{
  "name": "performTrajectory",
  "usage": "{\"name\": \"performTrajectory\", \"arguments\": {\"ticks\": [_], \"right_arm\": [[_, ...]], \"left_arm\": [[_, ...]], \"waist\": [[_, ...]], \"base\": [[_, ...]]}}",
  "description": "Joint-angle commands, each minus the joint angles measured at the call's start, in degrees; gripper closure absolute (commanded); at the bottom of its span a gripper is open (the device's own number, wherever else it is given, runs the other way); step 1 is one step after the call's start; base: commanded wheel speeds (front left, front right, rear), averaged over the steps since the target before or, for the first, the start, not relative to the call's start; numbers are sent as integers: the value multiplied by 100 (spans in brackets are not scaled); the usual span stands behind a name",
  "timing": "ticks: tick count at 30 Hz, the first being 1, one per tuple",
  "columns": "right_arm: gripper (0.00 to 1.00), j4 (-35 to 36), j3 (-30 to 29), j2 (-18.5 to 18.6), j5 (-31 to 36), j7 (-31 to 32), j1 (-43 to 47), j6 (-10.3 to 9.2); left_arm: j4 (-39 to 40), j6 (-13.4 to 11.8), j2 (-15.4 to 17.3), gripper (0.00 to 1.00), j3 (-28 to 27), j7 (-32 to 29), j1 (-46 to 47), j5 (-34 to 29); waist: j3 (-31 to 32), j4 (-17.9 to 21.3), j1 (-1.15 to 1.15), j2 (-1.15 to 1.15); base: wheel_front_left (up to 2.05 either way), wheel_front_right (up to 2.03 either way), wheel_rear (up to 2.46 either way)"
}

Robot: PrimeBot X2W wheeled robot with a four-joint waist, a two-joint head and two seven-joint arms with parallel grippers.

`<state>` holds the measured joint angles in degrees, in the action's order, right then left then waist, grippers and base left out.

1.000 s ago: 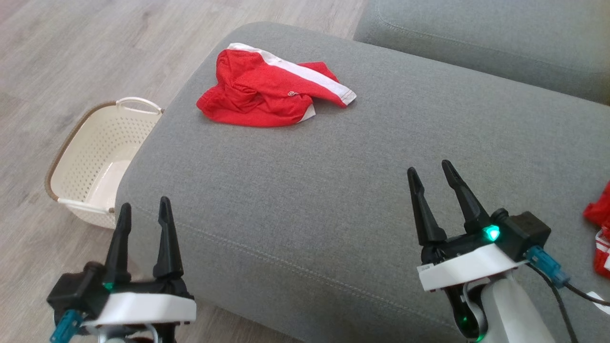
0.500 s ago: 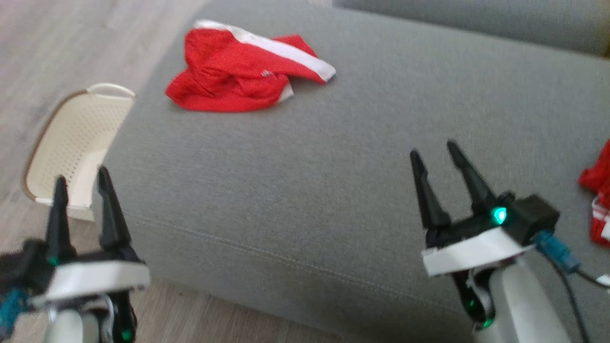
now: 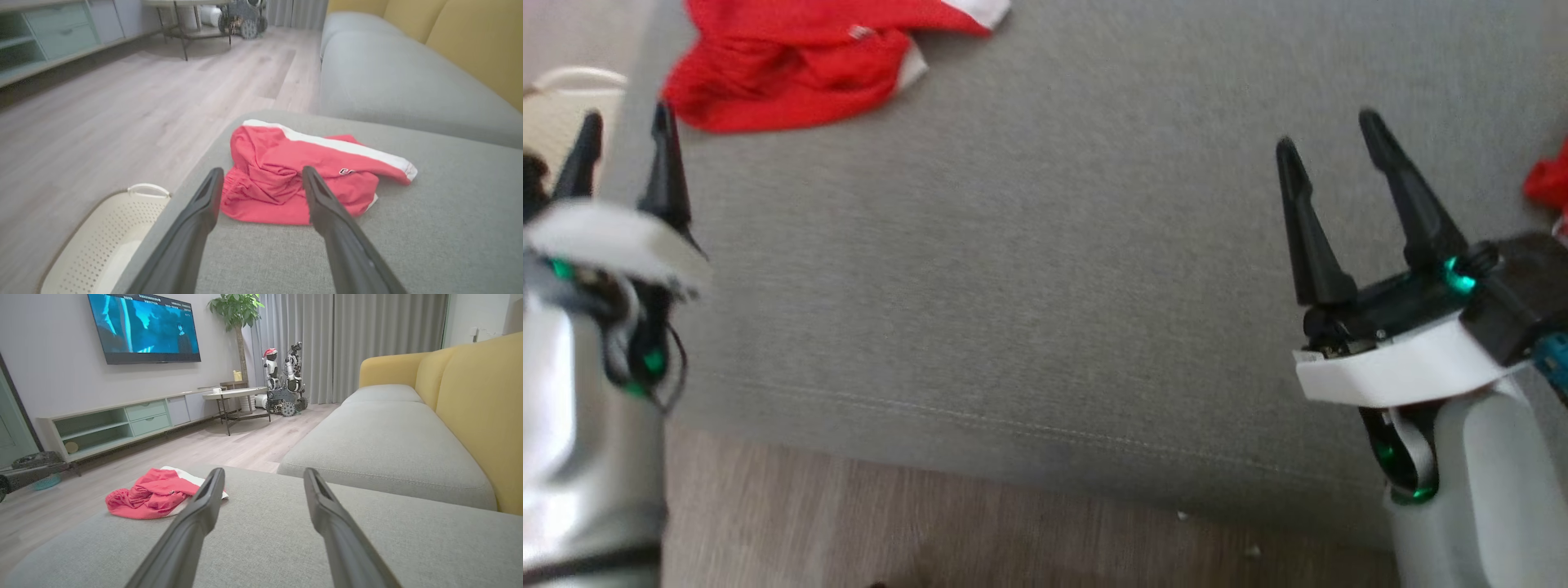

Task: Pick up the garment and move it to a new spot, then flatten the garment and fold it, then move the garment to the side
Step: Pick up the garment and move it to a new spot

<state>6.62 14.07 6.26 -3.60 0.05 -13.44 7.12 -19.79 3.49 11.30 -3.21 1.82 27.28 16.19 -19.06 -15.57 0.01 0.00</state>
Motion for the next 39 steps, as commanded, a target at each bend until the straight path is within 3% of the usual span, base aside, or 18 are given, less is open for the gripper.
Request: {"name": "performTrajectory", "arguments": {"ticks": [1,4,12,16,20,31,32,33,39], "right_arm": [[0,307,197,-3,51,55,-174,36],[0,662,299,60,106,235,-314,36],[0,1036,431,42,154,373,-451,36],[0,1076,421,21,170,364,-456,36],[0,1105,428,-12,181,335,-468,36],[0,1171,423,-71,225,286,-491,36],[0,1171,420,-72,231,280,-490,36],[0,1160,419,-74,235,270,-485,36],[0,1003,438,-105,199,179,-435,36]], "left_arm": [[13,41,320,0,-173,-103,334,40],[-896,128,652,0,-56,-541,1214,-1],[-2313,157,969,0,83,-905,2496,-65],[-2925,-22,1139,0,199,-1046,2819,-248],[-3369,-218,1268,0,228,-1060,3041,-335],[-4105,-188,1292,0,358,-836,3486,-331],[-4181,-169,1272,39,352,-858,3522,-300],[-4242,-156,1260,100,358,-847,3548,-287],[-4397,-69,1192,100,485,-450,3585,-318]], "waist": [[-373,284,-1,0],[-656,447,-1,0],[-984,784,-1,0],[-1085,933,-1,0],[-1177,1074,-1,0],[-1381,1261,-1,0],[-1388,1264,-1,0],[-1374,1266,-1,0],[-1090,1287,-1,0]], "base": [[0,0,0],[0,0,0],[0,0,0],[0,0,0],[0,0,0],[0,0,0],[0,0,0],[0,0,0],[0,0,0]]}}
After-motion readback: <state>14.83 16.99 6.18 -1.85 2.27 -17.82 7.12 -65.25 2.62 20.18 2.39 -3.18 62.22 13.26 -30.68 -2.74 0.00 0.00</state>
